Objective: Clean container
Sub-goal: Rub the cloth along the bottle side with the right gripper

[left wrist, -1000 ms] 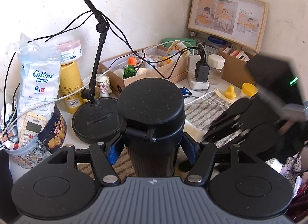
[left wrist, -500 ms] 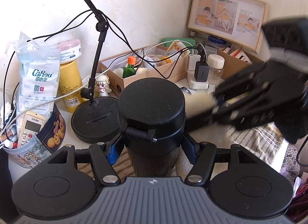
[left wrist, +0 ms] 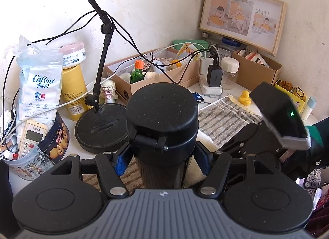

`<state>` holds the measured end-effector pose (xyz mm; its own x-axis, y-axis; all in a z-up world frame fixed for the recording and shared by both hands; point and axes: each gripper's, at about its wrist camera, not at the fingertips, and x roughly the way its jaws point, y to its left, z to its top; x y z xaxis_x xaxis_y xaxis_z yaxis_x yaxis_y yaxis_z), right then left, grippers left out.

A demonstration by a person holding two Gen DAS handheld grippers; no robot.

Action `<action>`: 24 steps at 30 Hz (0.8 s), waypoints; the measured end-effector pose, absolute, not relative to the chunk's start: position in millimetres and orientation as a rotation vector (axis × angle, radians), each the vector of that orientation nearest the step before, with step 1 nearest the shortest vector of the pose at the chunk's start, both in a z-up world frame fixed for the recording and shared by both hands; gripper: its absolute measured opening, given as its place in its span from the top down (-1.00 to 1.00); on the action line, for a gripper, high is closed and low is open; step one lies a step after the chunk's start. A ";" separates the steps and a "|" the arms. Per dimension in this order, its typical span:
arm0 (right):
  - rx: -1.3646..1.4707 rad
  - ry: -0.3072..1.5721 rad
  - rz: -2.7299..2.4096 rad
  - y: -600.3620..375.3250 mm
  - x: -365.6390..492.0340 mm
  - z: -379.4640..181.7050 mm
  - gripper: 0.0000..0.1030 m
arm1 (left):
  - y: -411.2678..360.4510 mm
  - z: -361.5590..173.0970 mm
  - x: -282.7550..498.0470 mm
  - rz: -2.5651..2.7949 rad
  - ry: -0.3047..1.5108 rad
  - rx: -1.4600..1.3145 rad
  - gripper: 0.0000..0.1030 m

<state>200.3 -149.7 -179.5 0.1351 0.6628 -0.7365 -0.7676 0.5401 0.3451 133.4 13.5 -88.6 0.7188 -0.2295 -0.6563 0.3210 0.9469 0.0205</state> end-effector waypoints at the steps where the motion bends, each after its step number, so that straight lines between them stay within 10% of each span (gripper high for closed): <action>1: -0.144 0.993 1.038 -147.0 199.5 -180.5 0.74 | 13.4 -88.2 133.7 -0.303 0.709 0.134 -0.24; 24: -0.123 0.903 1.010 -156.0 196.1 -156.2 0.73 | -7.4 -63.5 140.8 -0.010 0.753 -0.004 -0.53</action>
